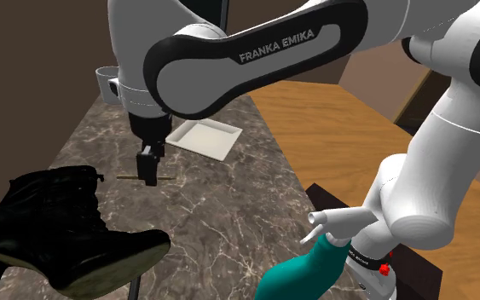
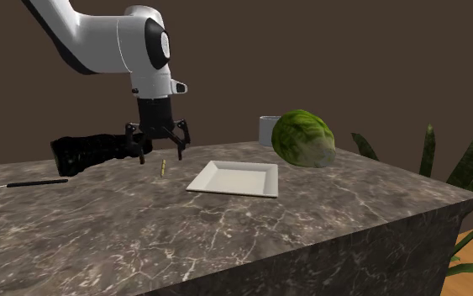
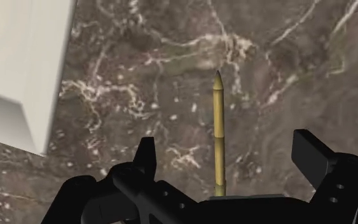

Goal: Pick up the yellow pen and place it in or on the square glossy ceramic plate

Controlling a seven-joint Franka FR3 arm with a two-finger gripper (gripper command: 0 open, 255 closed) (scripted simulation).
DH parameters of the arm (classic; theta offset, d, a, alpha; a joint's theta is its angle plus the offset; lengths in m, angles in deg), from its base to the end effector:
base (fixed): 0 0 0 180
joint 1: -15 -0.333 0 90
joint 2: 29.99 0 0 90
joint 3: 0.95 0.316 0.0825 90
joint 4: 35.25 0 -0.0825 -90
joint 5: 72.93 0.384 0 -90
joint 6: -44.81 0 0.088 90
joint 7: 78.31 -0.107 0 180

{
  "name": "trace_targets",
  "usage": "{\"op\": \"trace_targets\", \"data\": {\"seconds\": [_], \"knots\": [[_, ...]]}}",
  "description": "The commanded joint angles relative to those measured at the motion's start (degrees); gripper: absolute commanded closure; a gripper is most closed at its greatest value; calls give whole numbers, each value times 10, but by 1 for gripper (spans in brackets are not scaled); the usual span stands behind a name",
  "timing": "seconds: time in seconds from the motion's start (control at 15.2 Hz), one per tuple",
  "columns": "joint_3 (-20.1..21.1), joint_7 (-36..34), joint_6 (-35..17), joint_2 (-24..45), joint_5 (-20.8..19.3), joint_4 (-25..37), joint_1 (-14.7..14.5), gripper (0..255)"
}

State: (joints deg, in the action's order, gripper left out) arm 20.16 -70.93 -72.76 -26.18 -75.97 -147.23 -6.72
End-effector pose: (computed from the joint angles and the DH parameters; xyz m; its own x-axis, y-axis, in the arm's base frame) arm 0.4264 0.3870 0.4483 0.6218 0.7825 0.0321 0.7820 -0.6226 0.0283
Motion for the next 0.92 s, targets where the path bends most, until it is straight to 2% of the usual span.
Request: {"op": "trace_targets", "data": {"seconds": [0.0, 0.2, 0.66, 0.73, 0.86], "knots": [[1, -5, -14, 5, -3, -8, -1, 0], [0, -7, -32, 13, -7, -20, -2, 0], [0, -7, -32, 13, -7, -20, -2, 0], [0, -7, -32, 13, -7, -20, -2, 255], [0, -7, -32, 13, -7, -19, -2, 255]]}}
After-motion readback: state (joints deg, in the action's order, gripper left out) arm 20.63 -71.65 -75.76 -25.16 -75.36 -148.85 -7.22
